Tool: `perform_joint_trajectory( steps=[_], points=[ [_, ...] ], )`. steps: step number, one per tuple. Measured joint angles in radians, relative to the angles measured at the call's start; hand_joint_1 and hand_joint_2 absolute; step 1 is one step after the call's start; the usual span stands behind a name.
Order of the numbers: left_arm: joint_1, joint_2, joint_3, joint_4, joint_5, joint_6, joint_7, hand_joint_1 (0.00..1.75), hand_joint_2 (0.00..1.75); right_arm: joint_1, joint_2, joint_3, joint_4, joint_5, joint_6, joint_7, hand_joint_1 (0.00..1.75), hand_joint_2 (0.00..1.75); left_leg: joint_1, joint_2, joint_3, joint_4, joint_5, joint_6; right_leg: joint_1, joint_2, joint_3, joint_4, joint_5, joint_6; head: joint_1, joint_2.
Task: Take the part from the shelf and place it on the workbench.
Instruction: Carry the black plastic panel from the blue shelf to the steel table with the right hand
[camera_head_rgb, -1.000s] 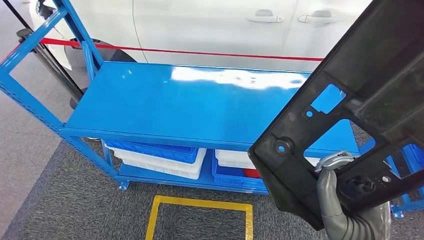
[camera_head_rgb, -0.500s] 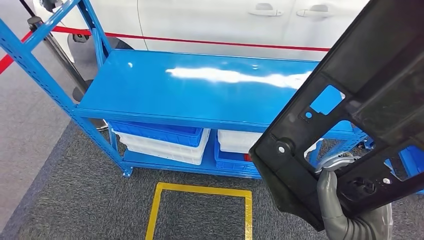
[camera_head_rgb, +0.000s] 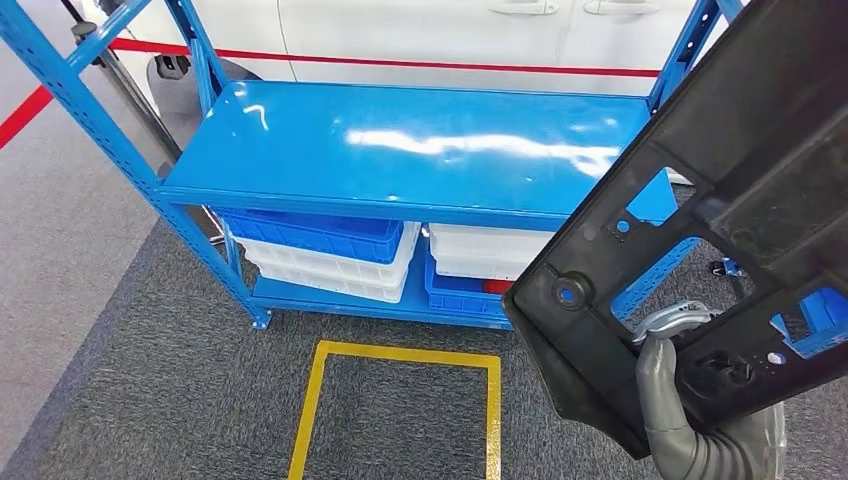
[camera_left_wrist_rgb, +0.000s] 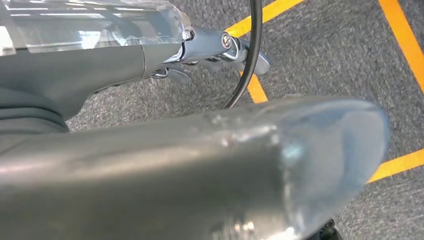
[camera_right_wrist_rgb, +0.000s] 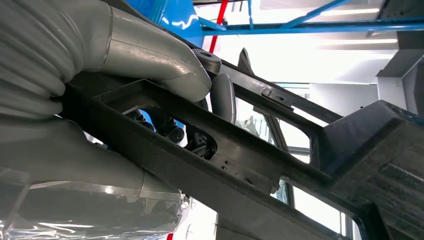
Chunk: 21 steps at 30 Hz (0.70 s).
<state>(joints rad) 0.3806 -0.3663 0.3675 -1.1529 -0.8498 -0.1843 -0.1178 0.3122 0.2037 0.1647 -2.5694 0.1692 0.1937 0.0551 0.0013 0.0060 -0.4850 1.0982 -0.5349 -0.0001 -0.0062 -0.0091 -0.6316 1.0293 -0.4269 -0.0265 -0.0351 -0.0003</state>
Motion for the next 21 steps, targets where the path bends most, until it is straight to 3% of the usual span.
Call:
perform_joint_trajectory(
  steps=[2,3,5,6,7,9,10,11,12,14,16,17,19,21],
  points=[
    [-0.002,0.0,0.0,0.0,-0.004,-0.002,-0.002,0.0,0.0,0.0,0.0,0.001,0.0,0.004,-0.001,-0.001,1.75,1.75,-0.007,-0.001,0.073,-0.112,-0.019,0.013,-0.001,-0.003,-0.006,-0.002,0.019,0.011,0.001,0.0],
    [-0.002,0.0,0.0,0.0,-0.006,-0.004,-0.003,0.0,0.0,0.0,0.0,0.001,0.0,0.006,-0.001,-0.002,1.75,1.75,-0.011,-0.001,0.08,-0.134,-0.02,0.017,-0.003,-0.005,-0.006,-0.006,0.03,0.017,0.001,0.0],
    [0.0,-0.001,0.0,0.002,-0.009,-0.009,-0.005,0.0,0.0,0.001,0.001,0.002,0.0,0.009,-0.003,-0.002,1.75,1.75,-0.01,0.002,0.067,-0.149,0.008,0.025,0.0,-0.003,-0.012,-0.007,0.036,0.029,0.001,0.0],
    [0.0,-0.001,0.0,0.002,-0.01,-0.011,-0.006,0.0,0.0,0.001,0.001,0.003,0.0,0.009,-0.004,-0.003,1.75,1.75,-0.008,0.005,0.057,-0.158,0.025,0.031,0.0,0.0,-0.021,0.008,0.013,0.034,0.003,0.0],
    [-0.001,-0.002,-0.001,0.003,-0.011,-0.013,-0.006,0.0,0.0,0.002,0.001,0.003,0.0,0.009,-0.005,-0.004,1.75,1.75,-0.005,0.007,0.044,-0.166,0.042,0.036,0.0,0.003,-0.035,0.041,-0.029,0.037,0.005,0.0],
    [-0.002,-0.003,-0.002,0.006,-0.014,-0.015,-0.008,0.0,0.0,0.003,0.001,0.003,0.0,0.009,-0.009,-0.004,1.75,1.75,-0.005,0.01,0.011,-0.164,0.067,0.043,-0.005,0.007,-0.064,0.154,-0.133,0.041,0.009,0.0],
    [-0.002,-0.003,-0.002,0.007,-0.016,-0.016,-0.009,0.0,0.0,0.003,0.001,0.002,0.0,0.008,-0.011,-0.004,1.75,1.75,-0.005,0.011,-0.006,-0.159,0.078,0.043,-0.006,0.007,-0.072,0.214,-0.159,0.043,0.01,0.0],
    [-0.003,-0.003,-0.002,0.009,-0.019,-0.016,-0.009,0.0,0.0,0.003,0.001,0.001,0.001,0.007,-0.013,-0.003,1.75,1.75,-0.005,0.012,-0.024,-0.153,0.087,0.042,-0.007,0.007,-0.07,0.255,-0.16,0.045,0.01,0.0],
    [-0.004,-0.003,-0.003,0.01,-0.023,-0.017,-0.01,0.0,0.0,0.003,0.001,0.0,0.0,0.005,-0.016,-0.003,1.75,1.75,-0.004,0.013,-0.042,-0.145,0.096,0.039,-0.009,0.007,-0.054,0.266,-0.138,0.047,0.01,0.0],
    [-0.005,-0.003,-0.004,0.013,-0.028,-0.017,-0.011,0.0,0.0,0.002,0.001,-0.004,0.0,0.003,-0.019,-0.002,1.75,1.75,-0.002,0.013,-0.078,-0.122,0.109,0.033,-0.012,0.006,0.031,0.188,-0.087,0.049,0.01,0.0],
    [-0.006,-0.003,-0.005,0.016,-0.031,-0.017,-0.012,0.0,0.0,0.001,0.001,-0.006,-0.001,0.002,-0.02,-0.001,1.75,1.75,-0.005,0.012,-0.105,-0.094,0.115,0.024,-0.012,0.007,0.136,0.046,-0.099,0.046,0.01,0.0],
    [-0.007,-0.003,-0.005,0.016,-0.033,-0.017,-0.013,0.0,0.0,0.001,0.002,-0.007,-0.001,0.001,-0.02,-0.001,1.75,1.75,-0.007,0.011,-0.113,-0.084,0.119,0.019,-0.01,0.008,0.167,0.0,-0.117,0.041,0.01,0.0],
    [-0.009,-0.003,-0.006,0.019,-0.04,-0.017,-0.016,0.0,0.0,0.001,0.003,-0.01,-0.001,-0.004,-0.021,-0.001,1.75,1.75,-0.008,0.01,-0.122,-0.076,0.13,0.008,-0.008,0.008,0.174,-0.027,-0.129,0.026,0.01,0.0],
    [-0.011,-0.003,-0.006,0.024,-0.052,-0.019,-0.02,0.0,0.0,0.0,0.006,-0.015,-0.003,-0.009,-0.021,-0.001,1.75,1.75,-0.004,0.007,-0.134,-0.056,0.106,-0.004,-0.01,0.004,0.158,-0.027,-0.112,0.01,0.011,0.0]
  ],
)
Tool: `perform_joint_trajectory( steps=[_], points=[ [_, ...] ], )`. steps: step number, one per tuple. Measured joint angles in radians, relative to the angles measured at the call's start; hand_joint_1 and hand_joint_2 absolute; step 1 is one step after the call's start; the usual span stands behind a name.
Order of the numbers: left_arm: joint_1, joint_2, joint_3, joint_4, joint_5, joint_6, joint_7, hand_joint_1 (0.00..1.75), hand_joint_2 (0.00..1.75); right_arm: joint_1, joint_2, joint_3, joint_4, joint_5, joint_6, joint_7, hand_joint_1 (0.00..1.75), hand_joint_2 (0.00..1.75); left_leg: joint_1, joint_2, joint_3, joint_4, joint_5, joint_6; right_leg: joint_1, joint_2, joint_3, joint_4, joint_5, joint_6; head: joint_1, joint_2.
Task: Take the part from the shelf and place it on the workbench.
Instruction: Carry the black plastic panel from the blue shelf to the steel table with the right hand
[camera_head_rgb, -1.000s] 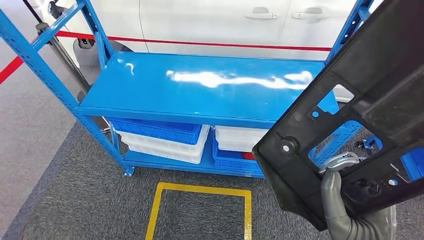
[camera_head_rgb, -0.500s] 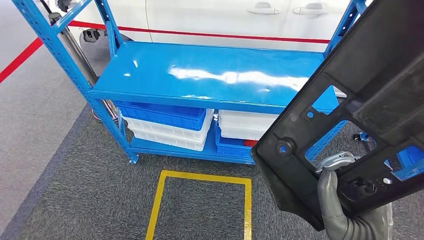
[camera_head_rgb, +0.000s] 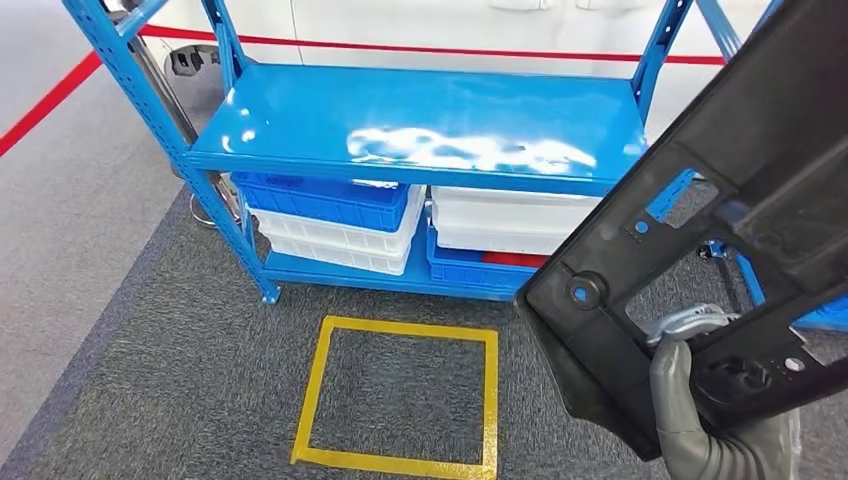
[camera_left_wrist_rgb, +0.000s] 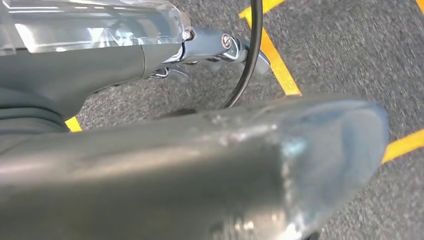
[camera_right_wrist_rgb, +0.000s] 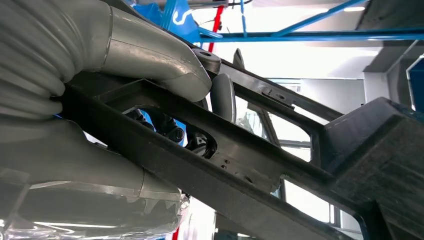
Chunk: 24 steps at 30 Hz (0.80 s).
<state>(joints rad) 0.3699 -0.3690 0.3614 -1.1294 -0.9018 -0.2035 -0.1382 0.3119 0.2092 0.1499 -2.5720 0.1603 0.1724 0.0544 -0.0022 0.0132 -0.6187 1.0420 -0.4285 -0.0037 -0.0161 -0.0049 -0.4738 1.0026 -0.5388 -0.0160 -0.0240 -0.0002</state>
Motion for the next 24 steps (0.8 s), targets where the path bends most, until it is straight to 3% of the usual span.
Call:
perform_joint_trajectory(
  steps=[3,4,5,6,8,10,12,14,15,16,17,19,20,21,22,23,24],
  points=[
    [-0.005,0.0,0.001,0.011,-0.018,-0.004,-0.008,0.0,0.0,-0.001,0.006,-0.011,-0.004,-0.005,-0.002,0.001,1.75,1.75,0.006,-0.003,-0.043,0.147,-0.14,-0.016,0.001,-0.004,-0.04,0.001,0.034,-0.014,-0.004,0.0],
    [-0.007,0.0,0.001,0.014,-0.022,-0.005,-0.01,0.0,0.0,-0.002,0.008,-0.015,-0.006,-0.006,-0.003,0.001,1.75,1.75,0.007,-0.003,-0.054,0.208,-0.171,-0.019,0.002,-0.005,-0.055,0.003,0.044,-0.014,-0.005,0.0],
    [-0.009,0.0,0.002,0.018,-0.026,-0.005,-0.011,0.0,0.0,-0.002,0.009,-0.019,-0.007,-0.006,-0.003,0.002,1.75,1.75,0.007,-0.003,-0.054,0.248,-0.177,-0.019,0.004,-0.005,-0.071,0.006,0.055,-0.014,-0.005,0.0],
    [-0.011,0.0,0.002,0.02,-0.028,-0.006,-0.012,0.0,0.0,-0.002,0.01,-0.022,-0.008,-0.006,-0.004,0.002,1.75,1.75,0.007,-0.003,-0.04,0.256,-0.16,-0.017,0.005,-0.006,-0.087,0.01,0.064,-0.013,-0.005,0.0],
    [-0.014,0.0,0.002,0.025,-0.032,-0.006,-0.015,0.0,0.0,-0.002,0.011,-0.027,-0.01,-0.006,-0.003,0.004,1.75,1.75,0.005,-0.005,0.043,0.166,-0.103,-0.004,0.009,-0.004,-0.116,0.018,0.082,-0.012,-0.005,0.0],
    [-0.02,0.001,0.003,0.029,-0.036,-0.008,-0.02,0.0,0.0,-0.003,0.015,-0.033,-0.014,-0.007,0.0,0.005,1.75,1.75,0.0,-0.007,0.146,0.013,-0.096,0.013,0.011,-0.004,-0.132,0.022,0.097,-0.005,-0.004,0.0],
    [-0.025,0.001,0.003,0.034,-0.044,-0.01,-0.027,0.0,0.0,-0.005,0.019,-0.038,-0.017,-0.009,0.004,0.006,1.75,1.75,-0.007,-0.008,0.187,-0.064,-0.109,0.022,0.008,-0.006,-0.136,0.019,0.114,0.006,-0.006,0.0],
    [-0.029,0.001,0.004,0.042,-0.054,-0.011,-0.034,0.0,0.0,-0.008,0.021,-0.043,-0.017,-0.014,0.009,0.007,1.75,1.75,-0.008,-0.005,0.18,-0.078,-0.089,0.028,0.004,-0.007,-0.138,0.015,0.126,0.019,-0.009,0.0],
    [-0.032,0.001,0.004,0.046,-0.059,-0.012,-0.037,0.0,0.0,-0.009,0.023,-0.046,-0.017,-0.017,0.012,0.008,1.75,1.75,-0.006,-0.003,0.174,-0.086,-0.077,0.033,0.004,-0.005,-0.144,0.024,0.112,0.024,-0.01,0.0],
    [-0.034,0.001,0.005,0.05,-0.062,-0.013,-0.039,0.0,0.0,-0.01,0.024,-0.047,-0.017,-0.019,0.015,0.008,1.75,1.75,-0.004,-0.001,0.164,-0.093,-0.062,0.038,0.004,-0.003,-0.154,0.046,0.081,0.027,-0.008,0.0],
    [-0.037,0.001,0.005,0.055,-0.065,-0.013,-0.042,0.0,0.0,-0.011,0.025,-0.049,-0.017,-0.02,0.017,0.009,1.75,1.75,-0.001,0.001,0.151,-0.096,-0.049,0.042,0.004,0.0,-0.168,0.09,0.032,0.029,-0.007,0.0],
    [-0.041,0.001,0.006,0.063,-0.07,-0.014,-0.044,0.0,0.0,-0.012,0.025,-0.055,-0.017,-0.021,0.02,0.011,1.75,1.75,-0.003,0.003,0.119,-0.091,-0.027,0.045,0.003,0.003,-0.196,0.208,-0.06,0.034,-0.004,0.0],
    [-0.043,0.001,0.006,0.068,-0.073,-0.014,-0.046,0.0,0.0,-0.012,0.026,-0.058,-0.017,-0.021,0.021,0.012,1.75,1.75,-0.003,0.004,0.101,-0.085,-0.017,0.045,0.002,0.003,-0.201,0.26,-0.077,0.037,-0.004,0.0],
    [-0.044,0.001,0.006,0.071,-0.075,-0.014,-0.047,0.0,0.0,-0.012,0.026,-0.062,-0.017,-0.022,0.022,0.012,1.75,1.75,-0.003,0.005,0.084,-0.078,-0.009,0.043,0.001,0.003,-0.196,0.288,-0.069,0.039,-0.004,0.0],
    [-0.045,0.001,0.006,0.074,-0.078,-0.014,-0.048,0.0,0.0,-0.012,0.026,-0.064,-0.017,-0.022,0.023,0.013,1.75,1.75,-0.002,0.005,0.065,-0.068,-0.001,0.04,0.0,0.002,-0.175,0.284,-0.042,0.041,-0.003,0.0],
    [-0.046,0.001,0.006,0.077,-0.081,-0.014,-0.05,0.0,0.0,-0.013,0.026,-0.065,-0.017,-0.023,0.024,0.013,1.75,1.75,-0.001,0.005,0.046,-0.057,0.004,0.037,-0.002,0.002,-0.137,0.244,-0.011,0.043,-0.003,0.0],
    [-0.047,0.001,0.006,0.079,-0.084,-0.014,-0.051,0.0,0.0,-0.014,0.026,-0.066,-0.017,-0.023,0.024,0.013,1.75,1.75,-0.001,0.005,0.03,-0.044,0.008,0.033,-0.004,0.002,-0.09,0.18,0.003,0.044,-0.003,0.0]
  ],
)
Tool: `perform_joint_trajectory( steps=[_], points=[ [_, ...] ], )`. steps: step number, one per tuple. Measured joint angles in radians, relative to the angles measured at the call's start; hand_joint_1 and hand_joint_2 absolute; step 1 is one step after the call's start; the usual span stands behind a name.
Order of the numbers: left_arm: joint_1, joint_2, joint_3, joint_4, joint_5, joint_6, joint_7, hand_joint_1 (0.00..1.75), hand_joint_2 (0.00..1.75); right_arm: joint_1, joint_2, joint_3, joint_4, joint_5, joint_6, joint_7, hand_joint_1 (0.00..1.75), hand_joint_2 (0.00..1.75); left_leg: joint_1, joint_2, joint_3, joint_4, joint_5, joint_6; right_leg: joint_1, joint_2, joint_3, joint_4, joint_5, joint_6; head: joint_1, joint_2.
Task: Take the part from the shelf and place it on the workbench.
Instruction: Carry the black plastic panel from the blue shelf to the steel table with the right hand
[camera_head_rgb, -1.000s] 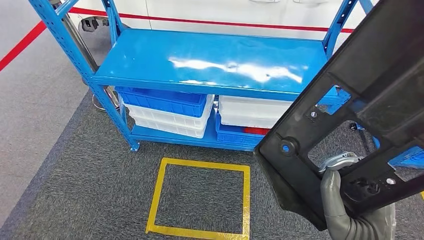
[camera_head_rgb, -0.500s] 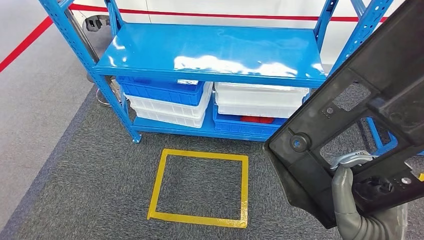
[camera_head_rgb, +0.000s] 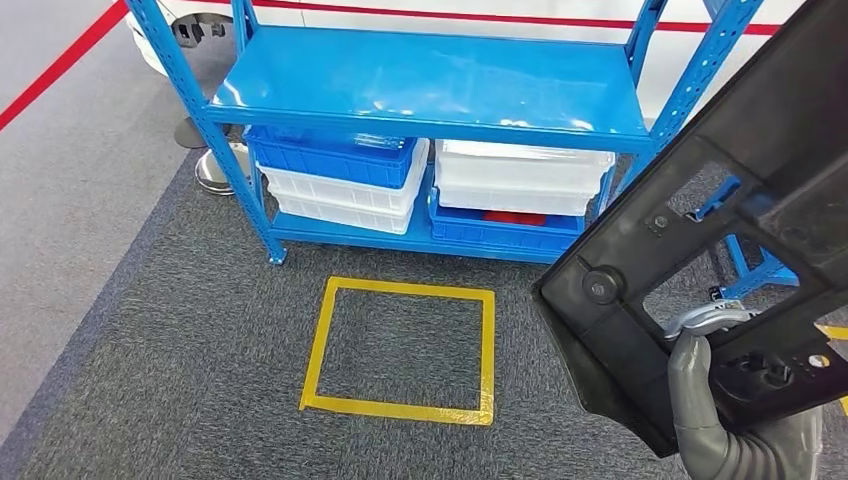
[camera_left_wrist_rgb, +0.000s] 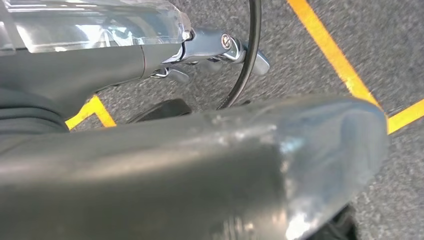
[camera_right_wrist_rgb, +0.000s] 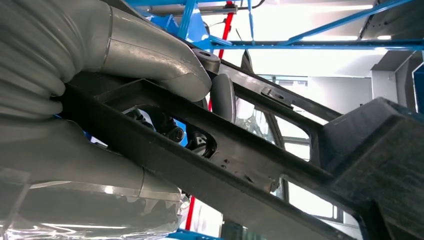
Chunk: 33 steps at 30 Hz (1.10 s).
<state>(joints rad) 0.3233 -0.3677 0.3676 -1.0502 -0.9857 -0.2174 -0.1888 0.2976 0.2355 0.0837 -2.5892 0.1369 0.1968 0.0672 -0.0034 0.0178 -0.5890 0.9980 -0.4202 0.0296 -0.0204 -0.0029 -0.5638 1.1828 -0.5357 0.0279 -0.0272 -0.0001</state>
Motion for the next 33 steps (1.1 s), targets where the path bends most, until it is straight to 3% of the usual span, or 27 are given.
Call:
perform_joint_trajectory(
  steps=[2,4,6,7,10,11,12,13,15,17,18,19,21,22,23,25,26,27,28,29,31,33],
  points=[
    [-0.002,0.0,0.001,0.003,-0.004,0.0,-0.001,0.0,0.0,-0.003,0.001,-0.001,0.0,0.002,0.001,0.0,1.75,1.75,-0.002,-0.002,-0.025,0.025,0.008,-0.009,0.003,0.001,0.082,-0.127,-0.011,-0.004,0.0,0.0],
    [-0.003,0.0,0.002,0.005,-0.009,0.0,-0.003,0.0,0.0,-0.006,0.002,-0.002,-0.001,0.01,0.001,0.001,1.75,1.75,-0.004,-0.003,-0.036,0.034,0.02,-0.019,0.008,0.002,0.101,-0.169,-0.028,-0.016,-0.001,0.0],
    [-0.003,0.001,0.003,0.008,-0.013,0.0,-0.005,0.0,0.0,-0.01,0.004,-0.002,0.0,0.023,0.0,0.001,1.75,1.75,-0.003,-0.004,-0.047,0.041,0.019,-0.03,0.005,-0.001,0.084,-0.169,-0.013,-0.034,0.002,0.0],
    [-0.003,0.001,0.004,0.009,-0.015,0.0,-0.006,0.0,0.0,-0.013,0.006,-0.002,0.0,0.03,-0.001,0.001,1.75,1.75,-0.001,-0.006,-0.057,0.061,-0.007,-0.036,0.003,-0.003,0.073,-0.17,-0.002,-0.042,0.001,0.0],
    [-0.004,0.002,0.005,0.011,-0.017,0.0,-0.007,0.0,0.0,-0.018,0.009,-0.002,0.0,0.041,-0.002,0.001,1.75,1.75,0.006,-0.009,-0.095,0.209,-0.144,-0.053,0.004,-0.006,0.033,-0.168,0.03,-0.054,-0.002,0.0],
    [-0.004,0.002,0.006,0.012,-0.018,0.0,-0.007,0.0,0.0,-0.018,0.009,-0.002,0.0,0.043,-0.003,0.001,1.75,1.75,0.007,-0.009,-0.101,0.264,-0.169,-0.056,0.005,-0.007,0.018,-0.166,0.04,-0.053,-0.003,0.0],
    [-0.005,0.002,0.006,0.013,-0.018,0.0,-0.007,0.0,0.0,-0.019,0.009,-0.002,0.0,0.045,-0.005,0.001,1.75,1.75,0.008,-0.009,-0.097,0.298,-0.172,-0.057,0.006,-0.008,0.003,-0.163,0.05,-0.053,-0.002,0.0],
    [-0.006,0.002,0.007,0.014,-0.019,0.0,-0.007,0.0,0.0,-0.019,0.009,-0.002,0.0,0.049,-0.008,0.001,1.75,1.75,0.008,-0.009,-0.078,0.301,-0.155,-0.055,0.007,-0.009,-0.013,-0.159,0.059,-0.052,-0.003,0.0],
    [-0.007,0.002,0.008,0.015,-0.02,0.0,-0.008,0.0,0.0,-0.019,0.009,-0.002,0.0,0.054,-0.012,0.001,1.75,1.75,0.007,-0.011,0.006,0.209,-0.102,-0.045,0.009,-0.008,-0.038,-0.153,0.076,-0.049,-0.003,0.0],
    [-0.009,0.003,0.008,0.016,-0.021,0.0,-0.009,0.0,0.0,-0.019,0.009,-0.002,0.0,0.055,-0.015,0.001,1.75,1.75,0.003,-0.013,0.107,0.06,-0.101,-0.031,0.011,-0.007,-0.053,-0.152,0.093,-0.041,-0.002,0.0],
    [-0.01,0.003,0.008,0.016,-0.021,0.0,-0.01,0.0,0.0,-0.02,0.009,-0.002,0.0,0.055,-0.017,0.0,1.75,1.75,-0.001,-0.015,0.137,0.009,-0.109,-0.026,0.011,-0.007,-0.055,-0.154,0.102,-0.036,-0.002,0.0],
    [-0.011,0.003,0.008,0.017,-0.022,0.0,-0.01,0.0,0.0,-0.02,0.009,-0.002,0.0,0.055,-0.019,0.0,1.75,1.75,-0.004,-0.016,0.148,-0.016,-0.115,-0.023,0.009,-0.008,-0.057,-0.158,0.112,-0.03,-0.002,0.0],
    [-0.012,0.003,0.009,0.02,-0.027,0.0,-0.01,0.0,0.0,-0.02,0.009,-0.002,0.0,0.055,-0.021,-0.001,1.75,1.75,-0.004,-0.014,0.138,-0.026,-0.096,-0.016,0.006,-0.008,-0.059,-0.164,0.124,-0.017,-0.003,0.0],
    [-0.013,0.003,0.009,0.021,-0.029,0.0,-0.01,0.0,0.0,-0.02,0.009,-0.002,0.0,0.055,-0.022,-0.001,1.75,1.75,-0.002,-0.011,0.131,-0.032,-0.085,-0.008,0.007,-0.007,-0.064,-0.154,0.11,-0.012,-0.002,0.0],
    [-0.015,0.003,0.009,0.023,-0.032,0.0,-0.01,0.0,0.0,-0.02,0.009,-0.002,0.0,0.055,-0.023,-0.001,1.75,1.75,0.001,-0.009,0.122,-0.037,-0.073,-0.001,0.007,-0.005,-0.073,-0.127,0.075,-0.008,0.0,0.0],
    [-0.018,0.003,0.008,0.027,-0.037,0.0,-0.011,0.0,0.0,-0.02,0.009,-0.002,0.0,0.054,-0.024,-0.002,1.75,1.75,0.001,-0.006,0.097,-0.036,-0.052,0.009,0.007,-0.001,-0.104,-0.016,-0.029,-0.003,0.002,0.0],
    [-0.018,0.003,0.008,0.029,-0.039,0.0,-0.011,0.0,0.0,-0.019,0.009,-0.002,0.0,0.054,-0.025,-0.002,1.75,1.75,0.0,-0.004,0.082,-0.032,-0.043,0.01,0.007,-0.001,-0.118,0.049,-0.065,-0.002,0.003,0.0],
    [-0.018,0.003,0.008,0.031,-0.041,0.0,-0.01,0.0,0.0,-0.019,0.009,-0.002,0.0,0.054,-0.025,-0.002,1.75,1.75,-0.002,-0.003,0.066,-0.026,-0.034,0.01,0.007,-0.001,-0.123,0.096,-0.076,0.0,0.003,0.0],
    [-0.019,0.003,0.008,0.033,-0.043,0.0,-0.01,0.0,0.0,-0.019,0.009,-0.002,0.0,0.054,-0.026,-0.002,1.75,1.75,-0.003,-0.002,0.05,-0.02,-0.027,0.009,0.007,-0.001,-0.113,0.112,-0.062,0.0,0.003,0.0],
    [-0.019,0.003,0.008,0.034,-0.046,0.0,-0.01,0.0,0.0,-0.019,0.009,-0.002,0.0,0.054,-0.027,-0.002,1.75,1.75,-0.003,-0.002,0.034,-0.012,-0.021,0.008,0.008,-0.001,-0.085,0.091,-0.033,-0.001,0.003,0.0],
    [-0.02,0.003,0.008,0.038,-0.053,0.0,-0.01,0.0,0.0,-0.02,0.009,-0.002,-0.001,0.053,-0.027,-0.001,1.75,1.75,-0.005,-0.003,0.007,0.006,-0.013,0.004,0.011,-0.001,0.011,-0.037,0.008,-0.011,0.003,0.0],
    [-0.021,0.002,0.006,0.043,-0.058,0.0,-0.011,0.0,0.0,-0.02,0.009,-0.002,-0.002,0.052,-0.028,-0.001,1.75,1.75,-0.007,-0.004,-0.008,0.018,-0.004,-0.004,0.017,-0.002,0.084,-0.157,-0.001,-0.02,0.002,0.0]
  ],
)
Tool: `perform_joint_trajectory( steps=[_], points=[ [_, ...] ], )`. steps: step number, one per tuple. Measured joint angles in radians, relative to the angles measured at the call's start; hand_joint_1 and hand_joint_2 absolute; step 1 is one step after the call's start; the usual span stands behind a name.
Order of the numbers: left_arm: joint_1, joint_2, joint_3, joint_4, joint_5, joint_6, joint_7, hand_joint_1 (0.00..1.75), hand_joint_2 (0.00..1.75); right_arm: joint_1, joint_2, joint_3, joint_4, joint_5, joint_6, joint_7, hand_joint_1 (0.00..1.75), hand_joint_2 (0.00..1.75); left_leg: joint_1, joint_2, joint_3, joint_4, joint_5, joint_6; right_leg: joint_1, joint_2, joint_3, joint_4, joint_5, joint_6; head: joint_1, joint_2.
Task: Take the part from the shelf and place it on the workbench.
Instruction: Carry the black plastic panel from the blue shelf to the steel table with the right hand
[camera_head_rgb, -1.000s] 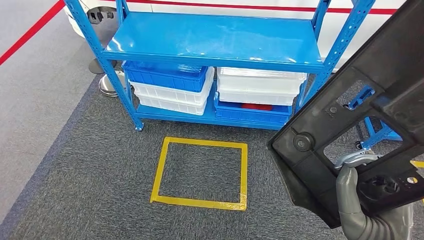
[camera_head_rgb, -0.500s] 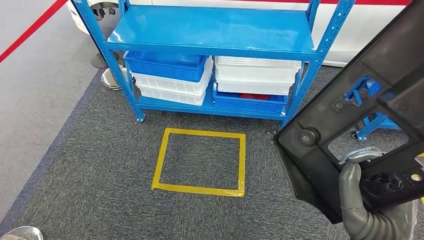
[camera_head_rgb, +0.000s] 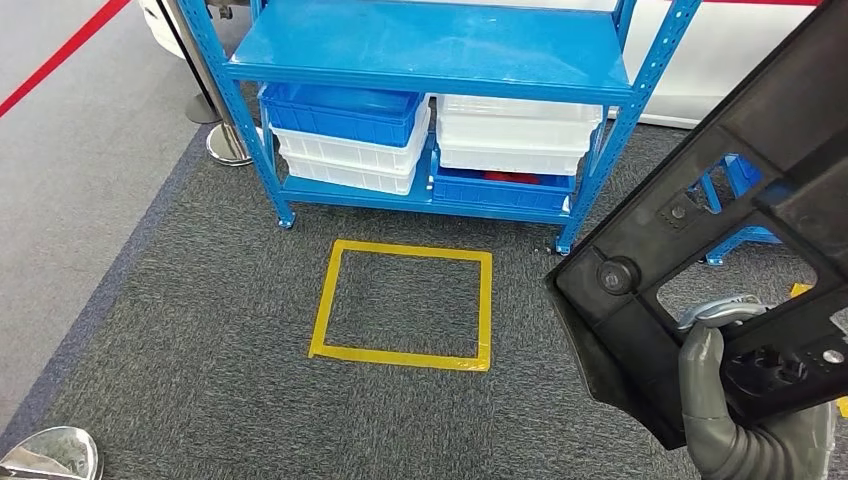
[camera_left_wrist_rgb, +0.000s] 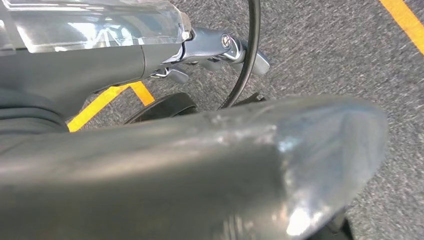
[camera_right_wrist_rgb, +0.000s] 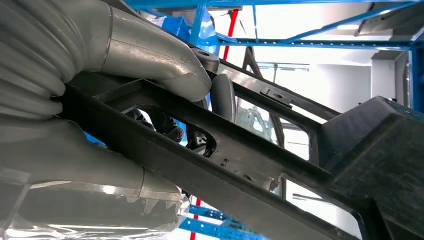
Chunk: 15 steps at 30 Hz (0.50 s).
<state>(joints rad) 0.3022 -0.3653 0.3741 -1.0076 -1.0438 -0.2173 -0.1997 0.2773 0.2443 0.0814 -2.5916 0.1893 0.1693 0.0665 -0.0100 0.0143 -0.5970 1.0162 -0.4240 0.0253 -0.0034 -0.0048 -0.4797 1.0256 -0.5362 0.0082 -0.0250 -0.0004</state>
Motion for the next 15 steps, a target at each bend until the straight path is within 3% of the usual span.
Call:
perform_joint_trajectory(
  steps=[1,3,4,5,7,8,9,10,11,13,15],
  points=[
    [0.0,0.0,0.0,0.002,-0.002,0.0,0.0,0.0,0.0,0.0,0.0,0.0,-0.002,0.0,0.0,0.0,1.75,1.75,0.0,0.0,-0.005,0.002,0.007,-0.005,0.003,0.0,0.011,-0.026,-0.009,-0.003,0.0,0.0],
    [-0.001,0.001,-0.001,0.007,-0.006,0.0,-0.001,0.0,0.0,-0.001,0.0,0.0,-0.004,0.0,0.0,0.0,1.75,1.75,0.001,-0.001,-0.013,0.002,0.017,-0.017,0.0,-0.002,0.003,-0.04,0.003,-0.011,0.001,0.0],
    [-0.002,0.002,0.0,0.009,-0.008,0.001,-0.002,0.0,0.0,-0.002,0.0,0.0,-0.005,0.0,0.0,0.0,1.75,1.75,0.0,-0.003,-0.021,0.009,0.004,-0.022,-0.004,-0.004,-0.004,-0.044,0.013,-0.017,0.001,0.0],
    [-0.003,0.003,0.0,0.012,-0.011,0.001,-0.003,0.0,0.0,-0.003,0.001,0.0,-0.006,0.0,0.0,0.001,1.75,1.75,0.001,-0.005,-0.031,0.032,-0.025,-0.028,-0.008,-0.007,-0.013,-0.049,0.024,-0.024,-0.001,0.0],
    [-0.006,0.004,0.0,0.018,-0.017,0.003,-0.006,0.0,0.0,-0.004,0.003,0.0,-0.006,0.0,-0.002,0.001,1.75,1.75,0.009,-0.008,-0.06,0.132,-0.116,-0.041,-0.011,-0.009,-0.035,-0.05,0.044,-0.033,-0.006,0.0],
    [-0.007,0.004,0.0,0.021,-0.02,0.003,-0.008,0.0,0.0,-0.004,0.003,0.0,-0.006,0.001,-0.003,0.002,1.75,1.75,0.015,-0.008,-0.073,0.196,-0.153,-0.048,-0.012,-0.01,-0.048,-0.047,0.052,-0.033,-0.007,0.0],
    [-0.008,0.005,0.0,0.024,-0.023,0.003,-0.01,0.0,0.0,-0.004,0.003,0.0,-0.006,0.001,-0.004,0.002,1.75,1.75,0.02,-0.008,-0.078,0.246,-0.17,-0.055,-0.012,-0.011,-0.061,-0.043,0.061,-0.031,-0.006,0.0],
    [-0.009,0.005,0.0,0.027,-0.025,0.003,-0.011,0.0,0.0,-0.004,0.003,0.0,-0.006,0.002,-0.005,0.002,1.75,1.75,0.025,-0.008,-0.07,0.269,-0.164,-0.061,-0.014,-0.011,-0.075,-0.038,0.068,-0.028,-0.007,0.0],
    [-0.01,0.006,0.001,0.029,-0.027,0.004,-0.012,0.0,0.0,-0.004,0.003,0.0,-0.006,0.003,-0.006,0.002,1.75,1.75,0.03,-0.008,-0.045,0.255,-0.14,-0.066,-0.017,-0.011,-0.089,-0.031,0.074,-0.024,-0.007,0.0],
    [-0.012,0.006,0.0,0.032,-0.029,0.004,-0.013,0.0,0.0,-0.004,0.003,0.0,-0.006,0.004,-0.007,0.002,1.75,1.75,0.038,-0.009,0.046,0.134,-0.095,-0.074,-0.023,-0.01,-0.115,-0.015,0.083,-0.013,-0.008,0.0],
    [-0.014,0.006,0.0,0.034,-0.031,0.004,-0.014,0.0,0.0,-0.004,0.005,-0.001,-0.008,0.007,-0.008,0.002,1.75,1.75,0.036,-0.015,0.122,0.013,-0.097,-0.072,-0.024,-0.009,-0.13,-0.003,0.093,0.001,-0.008,0.0]
  ],
)
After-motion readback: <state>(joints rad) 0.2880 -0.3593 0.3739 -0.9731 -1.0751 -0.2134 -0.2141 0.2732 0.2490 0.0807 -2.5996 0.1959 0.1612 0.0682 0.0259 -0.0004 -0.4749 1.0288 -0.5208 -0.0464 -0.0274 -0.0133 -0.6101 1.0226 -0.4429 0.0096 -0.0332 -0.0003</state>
